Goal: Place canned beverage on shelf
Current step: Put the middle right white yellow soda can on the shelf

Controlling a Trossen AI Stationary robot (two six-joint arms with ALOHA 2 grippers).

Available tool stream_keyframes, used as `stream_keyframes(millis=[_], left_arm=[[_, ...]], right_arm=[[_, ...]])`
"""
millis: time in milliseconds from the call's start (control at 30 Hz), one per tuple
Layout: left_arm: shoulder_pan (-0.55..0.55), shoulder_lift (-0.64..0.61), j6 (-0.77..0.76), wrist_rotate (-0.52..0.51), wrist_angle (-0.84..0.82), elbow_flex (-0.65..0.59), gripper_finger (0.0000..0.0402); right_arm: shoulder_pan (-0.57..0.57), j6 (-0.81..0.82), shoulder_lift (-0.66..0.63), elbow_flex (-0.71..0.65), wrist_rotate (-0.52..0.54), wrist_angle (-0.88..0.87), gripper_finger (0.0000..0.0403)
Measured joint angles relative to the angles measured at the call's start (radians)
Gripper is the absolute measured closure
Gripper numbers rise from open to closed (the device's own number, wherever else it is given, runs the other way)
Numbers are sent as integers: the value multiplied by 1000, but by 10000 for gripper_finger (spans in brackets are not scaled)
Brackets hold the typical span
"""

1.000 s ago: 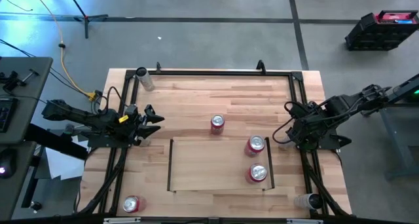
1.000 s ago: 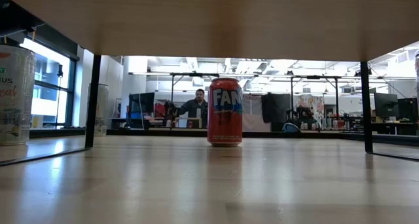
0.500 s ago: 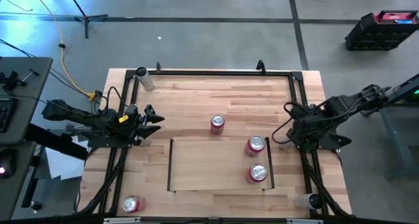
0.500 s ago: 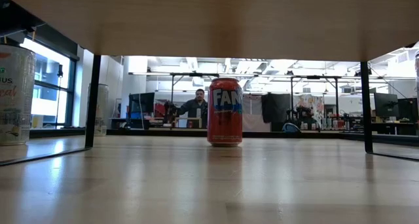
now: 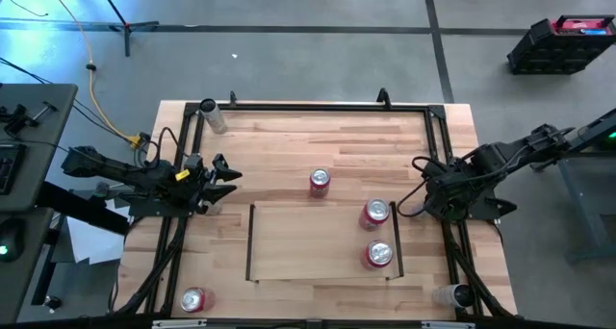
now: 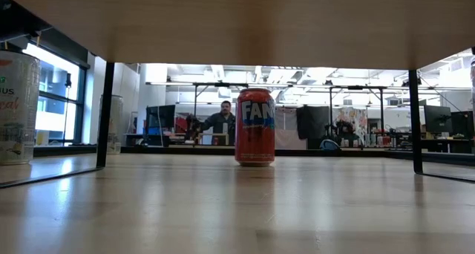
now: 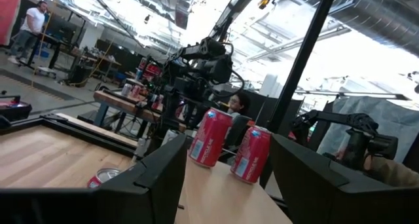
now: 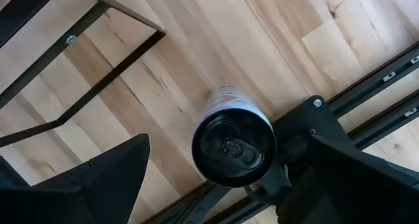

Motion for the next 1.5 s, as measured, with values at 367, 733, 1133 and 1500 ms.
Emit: stream_keyframes(millis=[367, 733, 1133, 1500], left_arm=[[0, 0, 0, 0, -5, 0, 193], [0, 0, 0, 0, -8, 0, 193], [0, 0, 0, 0, -11, 0, 193], [0, 0, 0, 0, -11, 0, 193]], right_arm=[[0, -53, 2, 0, 30, 0, 4], [0, -1, 7, -88, -3, 9, 4], [0, -12, 0, -163, 7, 73, 5], [0, -45, 1, -242, -69, 135, 50]])
